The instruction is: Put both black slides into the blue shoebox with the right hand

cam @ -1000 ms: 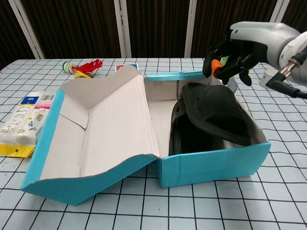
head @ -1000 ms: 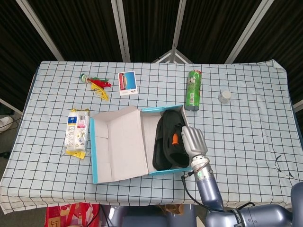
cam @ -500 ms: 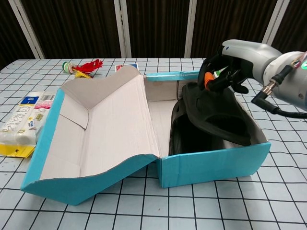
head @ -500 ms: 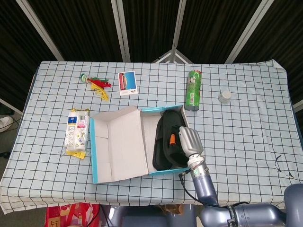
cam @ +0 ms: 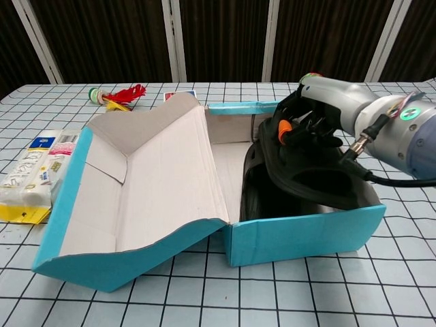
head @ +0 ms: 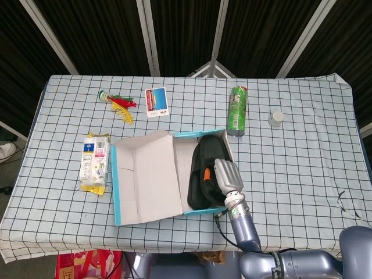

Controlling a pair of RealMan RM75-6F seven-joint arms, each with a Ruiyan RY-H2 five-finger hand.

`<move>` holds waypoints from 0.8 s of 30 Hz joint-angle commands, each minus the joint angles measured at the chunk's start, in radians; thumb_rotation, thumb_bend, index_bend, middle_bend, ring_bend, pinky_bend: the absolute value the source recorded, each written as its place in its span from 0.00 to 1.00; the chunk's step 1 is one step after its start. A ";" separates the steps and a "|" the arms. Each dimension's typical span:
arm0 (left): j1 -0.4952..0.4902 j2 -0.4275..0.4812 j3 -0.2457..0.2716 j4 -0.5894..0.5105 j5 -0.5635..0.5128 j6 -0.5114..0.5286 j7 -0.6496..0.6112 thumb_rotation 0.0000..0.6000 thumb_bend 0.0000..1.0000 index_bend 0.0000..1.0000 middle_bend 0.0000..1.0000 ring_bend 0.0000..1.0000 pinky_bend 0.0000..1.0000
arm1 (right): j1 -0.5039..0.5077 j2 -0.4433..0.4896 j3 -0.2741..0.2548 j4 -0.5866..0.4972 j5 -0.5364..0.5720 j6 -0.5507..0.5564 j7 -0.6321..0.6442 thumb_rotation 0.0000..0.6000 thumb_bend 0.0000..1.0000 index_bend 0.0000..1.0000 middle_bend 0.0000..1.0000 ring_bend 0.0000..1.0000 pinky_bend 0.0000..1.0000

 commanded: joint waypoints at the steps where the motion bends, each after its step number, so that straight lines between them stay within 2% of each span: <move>1: 0.000 0.000 0.000 0.000 -0.001 0.000 -0.001 1.00 0.73 0.18 0.04 0.00 0.00 | -0.009 -0.008 -0.001 0.022 0.008 -0.015 0.013 1.00 0.70 0.59 0.45 0.62 0.93; 24: -0.002 -0.002 0.003 -0.006 0.003 0.000 0.014 1.00 0.73 0.18 0.04 0.00 0.00 | -0.067 -0.047 -0.029 0.109 -0.017 -0.071 0.064 1.00 0.70 0.59 0.45 0.62 0.93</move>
